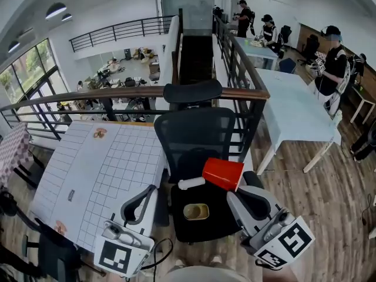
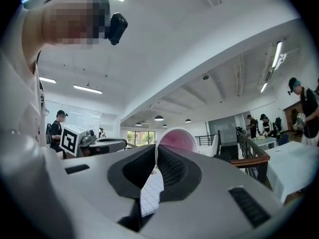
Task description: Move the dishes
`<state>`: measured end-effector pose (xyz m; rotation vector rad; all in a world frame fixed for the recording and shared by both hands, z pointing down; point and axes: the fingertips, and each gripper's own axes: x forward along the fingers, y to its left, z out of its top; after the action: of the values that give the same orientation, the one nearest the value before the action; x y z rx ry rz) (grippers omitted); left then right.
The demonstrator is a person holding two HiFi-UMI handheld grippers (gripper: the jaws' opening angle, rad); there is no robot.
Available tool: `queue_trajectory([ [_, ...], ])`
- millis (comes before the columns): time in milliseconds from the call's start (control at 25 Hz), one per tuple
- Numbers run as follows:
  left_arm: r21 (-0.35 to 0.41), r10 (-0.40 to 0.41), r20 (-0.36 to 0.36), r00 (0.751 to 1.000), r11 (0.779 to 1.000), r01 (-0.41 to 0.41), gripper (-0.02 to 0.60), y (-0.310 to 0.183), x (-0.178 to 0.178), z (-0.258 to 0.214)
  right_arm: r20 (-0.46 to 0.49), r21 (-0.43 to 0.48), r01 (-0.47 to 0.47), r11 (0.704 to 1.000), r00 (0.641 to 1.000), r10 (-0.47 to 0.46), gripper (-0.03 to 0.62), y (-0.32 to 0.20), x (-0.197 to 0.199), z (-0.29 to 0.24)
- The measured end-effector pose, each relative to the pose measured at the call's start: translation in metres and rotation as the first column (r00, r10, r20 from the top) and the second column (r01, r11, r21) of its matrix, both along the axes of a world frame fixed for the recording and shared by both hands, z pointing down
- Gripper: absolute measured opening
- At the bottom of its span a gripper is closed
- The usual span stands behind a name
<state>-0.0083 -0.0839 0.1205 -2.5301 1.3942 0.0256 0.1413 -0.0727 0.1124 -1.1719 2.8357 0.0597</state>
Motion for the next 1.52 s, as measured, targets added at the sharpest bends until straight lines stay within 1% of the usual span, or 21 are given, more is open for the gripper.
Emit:
queue_trajectory([
  [40, -0.008, -0.008, 0.004, 1.000, 1.000, 0.008, 0.014, 0.003, -0.001, 0.000, -0.008, 0.008, 0.003, 1.000, 1.000, -0.003, 0.029, 0.002, 0.000, -0.001],
  [120, -0.004, 0.007, 0.009, 1.000, 1.000, -0.007, 0.014, 0.008, 0.001, -0.003, -0.036, 0.026, -0.001, 1.000, 0.999, 0.002, 0.029, 0.003, -0.002, -0.001],
  [240, 0.017, 0.028, 0.052, 0.998, 0.999, -0.029, 0.014, 0.015, 0.008, -0.005, -0.112, 0.060, -0.013, 0.998, 0.993, 0.019, 0.030, 0.005, -0.005, 0.001],
  [280, 0.012, 0.027, 0.059, 0.998, 1.000, -0.028, 0.014, 0.016, 0.009, -0.003, -0.136, 0.069, -0.012, 0.998, 0.990, 0.021, 0.029, 0.007, -0.006, 0.002],
  [360, -0.012, 0.017, 0.050, 0.999, 1.000, -0.017, 0.014, 0.017, 0.004, 0.002, -0.169, 0.074, -0.003, 0.997, 0.985, 0.015, 0.029, 0.008, -0.009, 0.005],
  [440, -0.046, -0.012, 0.050, 0.999, 0.999, 0.014, 0.014, 0.018, -0.006, 0.010, -0.179, 0.062, 0.020, 0.998, 0.984, -0.008, 0.029, 0.007, -0.015, 0.009],
  [520, -0.079, -0.039, 0.060, 0.997, 0.996, 0.043, 0.014, 0.021, -0.018, 0.019, -0.171, 0.050, 0.061, 0.997, 0.984, -0.052, 0.029, 0.006, -0.024, 0.008],
  [600, -0.092, -0.062, 0.071, 0.996, 0.993, 0.068, 0.014, 0.024, -0.032, 0.024, -0.176, 0.059, 0.106, 0.993, 0.980, -0.095, 0.029, 0.005, -0.038, 0.004],
  [720, -0.095, -0.132, 0.081, 0.988, 0.986, 0.140, 0.014, 0.026, -0.062, 0.027, -0.225, 0.082, 0.179, 0.980, 0.962, -0.156, 0.029, -0.003, -0.067, -0.001],
  [800, -0.099, -0.185, 0.084, 0.979, 0.976, 0.193, 0.014, 0.028, -0.083, 0.029, -0.275, 0.084, 0.232, 0.969, 0.940, -0.202, 0.029, -0.009, -0.091, 0.001],
  [880, -0.105, -0.242, 0.100, 0.965, 0.962, 0.252, 0.014, 0.032, -0.104, 0.032, -0.332, 0.074, 0.293, 0.953, 0.909, -0.253, 0.029, -0.016, -0.117, 0.008],
  [960, -0.105, -0.303, 0.131, 0.944, 0.942, 0.317, 0.014, 0.039, -0.124, 0.035, -0.380, 0.054, 0.361, 0.931, 0.870, -0.315, 0.029, -0.022, -0.147, 0.018],
  [1040, -0.112, -0.362, 0.151, 0.920, 0.918, 0.380, 0.014, 0.047, -0.144, 0.041, -0.410, 0.028, 0.429, 0.903, 0.829, -0.381, 0.029, -0.024, -0.179, 0.031],
  [1160, -0.145, -0.440, 0.142, 0.887, 0.877, 0.458, 0.014, 0.058, -0.176, 0.057, -0.431, -0.028, 0.518, 0.855, 0.765, -0.478, 0.029, -0.026, -0.227, 0.058],
  [1280, -0.178, -0.506, 0.139, 0.851, 0.833, 0.524, 0.014, 0.067, -0.206, 0.074, -0.487, -0.110, 0.577, 0.809, 0.678, -0.550, 0.030, -0.025, -0.272, 0.094],
  [1360, -0.207, -0.536, 0.124, 0.835, 0.809, 0.550, 0.014, 0.071, -0.224, 0.089, -0.529, -0.164, 0.601, 0.782, 0.616, -0.584, 0.030, -0.021, -0.300, 0.120],
  [1440, -0.230, -0.564, 0.105, 0.819, 0.788, 0.572, 0.014, 0.075, -0.241, 0.105, -0.563, -0.181, 0.629, 0.756, 0.564, -0.604, 0.029, -0.015, -0.328, 0.144],
  [1520, -0.243, -0.592, 0.088, 0.801, 0.767, 0.594, 0.014, 0.078, -0.259, 0.120, -0.606, -0.183, 0.650, 0.738, 0.516, -0.605, 0.029, -0.010, -0.355, 0.167],
])
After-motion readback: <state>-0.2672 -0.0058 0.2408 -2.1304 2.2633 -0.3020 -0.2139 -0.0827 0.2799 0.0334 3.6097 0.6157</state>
